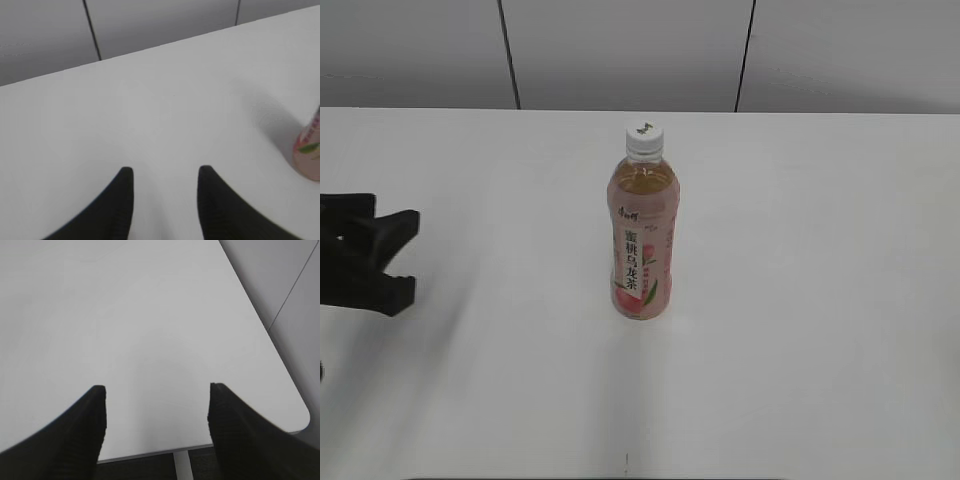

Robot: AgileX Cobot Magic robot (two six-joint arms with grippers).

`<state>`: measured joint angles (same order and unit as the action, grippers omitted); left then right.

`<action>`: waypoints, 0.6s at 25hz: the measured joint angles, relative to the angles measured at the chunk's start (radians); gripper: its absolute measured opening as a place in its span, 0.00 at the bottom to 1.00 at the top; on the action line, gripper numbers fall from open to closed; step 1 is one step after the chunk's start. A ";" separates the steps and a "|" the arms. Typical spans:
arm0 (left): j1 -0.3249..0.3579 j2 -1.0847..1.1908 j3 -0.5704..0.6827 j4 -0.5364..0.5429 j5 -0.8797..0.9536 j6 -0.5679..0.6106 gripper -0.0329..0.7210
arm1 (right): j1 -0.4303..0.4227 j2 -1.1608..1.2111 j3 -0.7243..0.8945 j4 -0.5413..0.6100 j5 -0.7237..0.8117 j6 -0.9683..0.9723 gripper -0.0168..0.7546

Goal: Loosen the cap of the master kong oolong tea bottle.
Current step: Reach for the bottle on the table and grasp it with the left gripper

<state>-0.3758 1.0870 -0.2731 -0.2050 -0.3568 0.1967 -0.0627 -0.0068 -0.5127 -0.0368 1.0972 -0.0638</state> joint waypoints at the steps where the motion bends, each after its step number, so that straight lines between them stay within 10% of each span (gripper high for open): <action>1: -0.022 0.049 0.000 0.009 -0.049 -0.001 0.41 | 0.000 0.000 0.000 0.000 0.000 0.000 0.65; 15: -0.100 0.584 0.001 0.536 -0.768 -0.275 0.60 | 0.000 0.000 0.000 0.000 0.000 0.000 0.65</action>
<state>-0.4758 1.6711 -0.2722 0.3306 -1.1245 -0.0787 -0.0627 -0.0068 -0.5127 -0.0368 1.0972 -0.0638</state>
